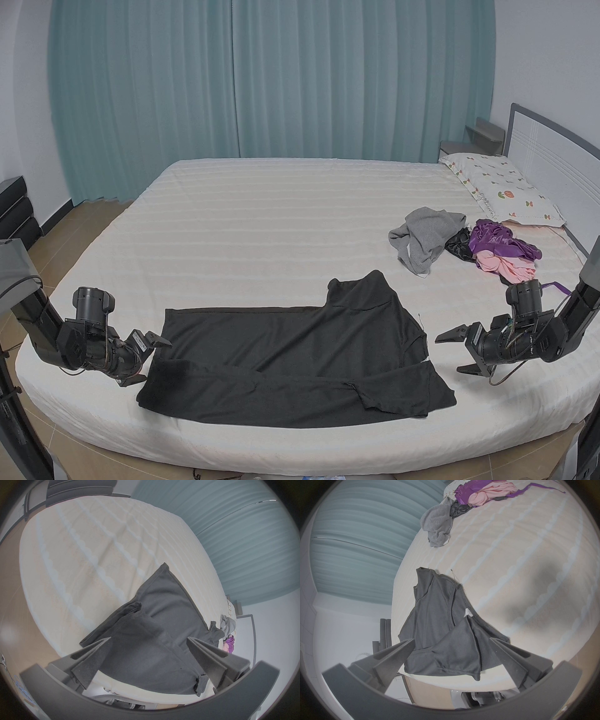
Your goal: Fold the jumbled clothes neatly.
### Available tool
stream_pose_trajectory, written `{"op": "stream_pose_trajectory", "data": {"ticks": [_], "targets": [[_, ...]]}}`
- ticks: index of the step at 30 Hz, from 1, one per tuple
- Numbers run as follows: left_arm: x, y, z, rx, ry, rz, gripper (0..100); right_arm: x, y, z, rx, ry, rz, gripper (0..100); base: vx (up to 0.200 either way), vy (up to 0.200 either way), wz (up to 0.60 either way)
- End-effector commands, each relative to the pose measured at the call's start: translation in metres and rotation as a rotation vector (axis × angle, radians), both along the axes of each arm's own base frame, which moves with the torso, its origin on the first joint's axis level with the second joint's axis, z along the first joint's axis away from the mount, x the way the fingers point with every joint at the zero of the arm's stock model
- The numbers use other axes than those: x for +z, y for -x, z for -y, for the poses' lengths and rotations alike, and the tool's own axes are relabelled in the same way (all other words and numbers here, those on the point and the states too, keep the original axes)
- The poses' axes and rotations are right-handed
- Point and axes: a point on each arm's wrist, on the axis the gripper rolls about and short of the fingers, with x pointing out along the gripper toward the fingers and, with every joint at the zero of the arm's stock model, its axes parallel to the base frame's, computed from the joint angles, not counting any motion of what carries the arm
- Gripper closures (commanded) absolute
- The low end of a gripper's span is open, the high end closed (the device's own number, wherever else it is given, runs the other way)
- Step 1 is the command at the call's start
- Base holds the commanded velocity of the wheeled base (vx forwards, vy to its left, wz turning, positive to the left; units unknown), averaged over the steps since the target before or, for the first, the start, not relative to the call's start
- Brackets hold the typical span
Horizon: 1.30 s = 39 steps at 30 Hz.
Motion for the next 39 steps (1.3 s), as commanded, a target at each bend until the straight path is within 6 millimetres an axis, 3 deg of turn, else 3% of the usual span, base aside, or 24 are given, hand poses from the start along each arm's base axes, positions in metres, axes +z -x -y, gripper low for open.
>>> {"op": "stream_pose_trajectory", "data": {"ticks": [1,12,27,39], "targets": [[0.007,-0.002,-0.001,0.003,-0.005,0.031,0,-0.003,0.002,-0.004,0.010,0.018,-0.003,0,0.000,0.000,0.00],[0.014,-0.039,-0.015,0.032,-0.015,0.113,0,-0.011,0.000,-0.011,0.034,0.040,0.024,0,0.000,0.000,0.00],[-0.032,-0.137,-0.023,-0.055,-0.111,0.222,0,-0.015,0.002,-0.015,0.049,0.039,0.004,0,0.000,0.000,0.00],[-0.056,-0.168,-0.014,-0.096,-0.177,0.259,0,-0.018,0.002,-0.016,0.051,0.041,-0.004,0,0.000,0.000,0.00]]}}
